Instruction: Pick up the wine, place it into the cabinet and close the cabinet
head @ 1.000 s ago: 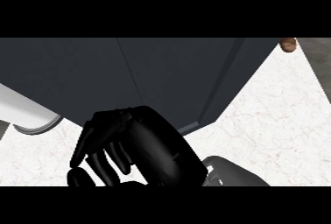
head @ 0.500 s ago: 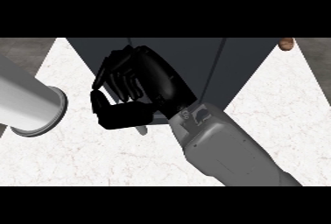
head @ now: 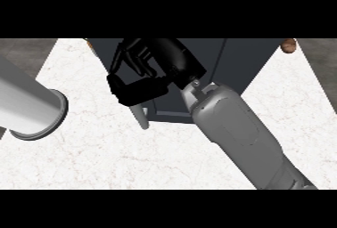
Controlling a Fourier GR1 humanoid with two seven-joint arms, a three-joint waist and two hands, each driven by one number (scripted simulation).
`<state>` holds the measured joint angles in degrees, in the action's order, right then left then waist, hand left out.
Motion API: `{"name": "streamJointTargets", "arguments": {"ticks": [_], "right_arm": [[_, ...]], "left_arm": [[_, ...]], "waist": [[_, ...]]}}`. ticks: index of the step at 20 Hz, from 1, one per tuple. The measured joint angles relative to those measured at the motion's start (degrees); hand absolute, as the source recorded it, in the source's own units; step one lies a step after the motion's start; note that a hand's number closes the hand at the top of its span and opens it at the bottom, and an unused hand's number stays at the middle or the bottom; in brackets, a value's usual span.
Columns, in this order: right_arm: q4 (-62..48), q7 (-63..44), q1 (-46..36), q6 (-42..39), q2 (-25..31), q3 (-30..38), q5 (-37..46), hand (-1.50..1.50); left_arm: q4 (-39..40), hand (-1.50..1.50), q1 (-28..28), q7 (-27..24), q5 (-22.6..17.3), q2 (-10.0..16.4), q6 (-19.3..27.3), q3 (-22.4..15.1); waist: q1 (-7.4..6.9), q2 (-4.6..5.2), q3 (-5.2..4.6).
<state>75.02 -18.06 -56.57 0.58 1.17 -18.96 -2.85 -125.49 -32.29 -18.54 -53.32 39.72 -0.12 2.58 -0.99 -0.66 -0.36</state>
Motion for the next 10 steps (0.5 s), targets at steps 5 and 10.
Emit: {"name": "streamJointTargets", "arguments": {"ticks": [5, 10], "right_arm": [[-3.0, 5.3, -0.8, -2.5, 0.7, 0.5, 0.0, 1.5], [-5.1, 9.3, -1.4, -4.1, 1.4, 0.7, 0.4, 1.5]], "left_arm": [[1.9, -1.5, 4.9, 1.3, 2.2, -1.4, 3.1, -3.0], [3.4, -1.5, 7.8, 1.6, 4.2, -2.9, 4.6, -5.4]], "waist": [[-0.12, -0.32, -0.42], [-0.37, -0.53, -0.77]]}}
